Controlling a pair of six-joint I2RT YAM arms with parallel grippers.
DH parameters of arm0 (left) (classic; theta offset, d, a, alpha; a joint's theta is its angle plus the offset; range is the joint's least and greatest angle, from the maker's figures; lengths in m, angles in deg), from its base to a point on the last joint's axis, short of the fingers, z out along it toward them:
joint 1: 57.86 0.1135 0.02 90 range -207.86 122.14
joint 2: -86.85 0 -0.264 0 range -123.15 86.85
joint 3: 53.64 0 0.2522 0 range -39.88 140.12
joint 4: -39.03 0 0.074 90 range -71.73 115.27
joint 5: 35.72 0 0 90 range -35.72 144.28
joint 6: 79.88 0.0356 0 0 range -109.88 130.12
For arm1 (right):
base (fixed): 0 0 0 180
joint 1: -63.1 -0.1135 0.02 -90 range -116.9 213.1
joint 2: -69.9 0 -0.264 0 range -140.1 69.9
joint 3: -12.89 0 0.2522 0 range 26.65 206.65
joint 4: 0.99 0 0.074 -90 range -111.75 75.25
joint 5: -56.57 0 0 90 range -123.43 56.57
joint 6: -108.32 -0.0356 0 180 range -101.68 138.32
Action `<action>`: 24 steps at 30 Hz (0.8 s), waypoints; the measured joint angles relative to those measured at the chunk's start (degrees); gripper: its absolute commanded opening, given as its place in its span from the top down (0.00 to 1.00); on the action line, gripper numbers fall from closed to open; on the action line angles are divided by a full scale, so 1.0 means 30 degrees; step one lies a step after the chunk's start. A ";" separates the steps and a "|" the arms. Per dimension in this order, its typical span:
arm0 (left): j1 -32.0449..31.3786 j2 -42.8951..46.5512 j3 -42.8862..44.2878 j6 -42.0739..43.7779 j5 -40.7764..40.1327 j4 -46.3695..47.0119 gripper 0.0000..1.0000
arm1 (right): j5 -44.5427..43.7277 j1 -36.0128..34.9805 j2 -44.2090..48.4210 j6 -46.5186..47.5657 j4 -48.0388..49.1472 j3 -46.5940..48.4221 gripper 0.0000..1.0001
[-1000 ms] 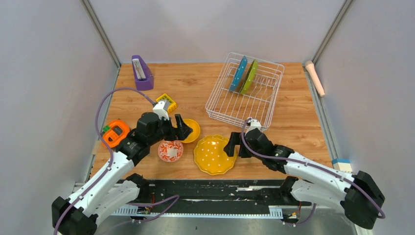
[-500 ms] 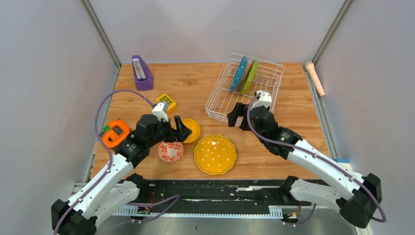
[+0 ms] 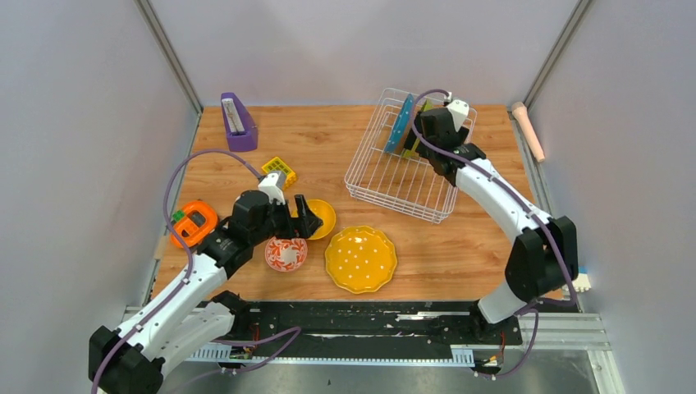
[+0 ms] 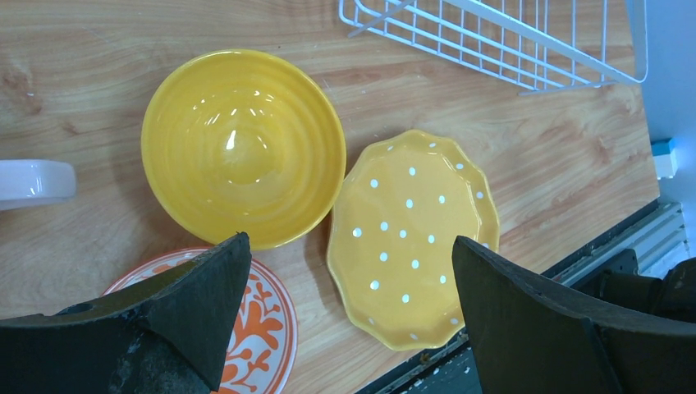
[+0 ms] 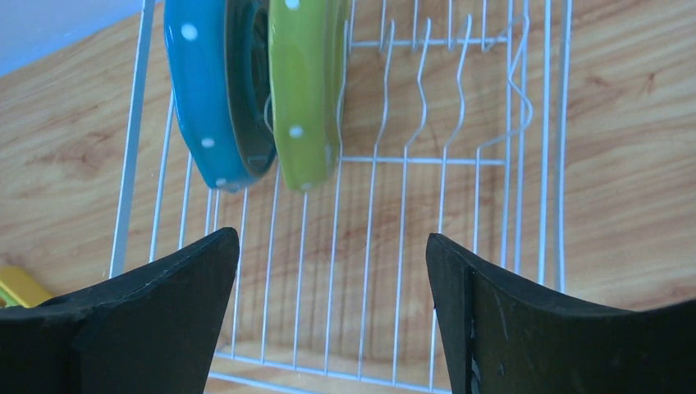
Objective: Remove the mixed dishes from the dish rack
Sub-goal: Pick up the plate from the dish rack.
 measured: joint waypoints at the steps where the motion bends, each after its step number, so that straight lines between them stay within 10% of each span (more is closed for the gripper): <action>1: 0.0000 -0.0066 0.0000 0.0007 0.0015 -0.0007 0.00 | -0.0029 0.0168 -0.0714 0.0233 -0.0007 0.0750 0.16; 24: 0.0000 0.0146 0.0000 0.0015 -0.0124 -0.0051 0.00 | -0.0634 0.1763 -0.9464 0.2215 0.0393 0.8473 0.41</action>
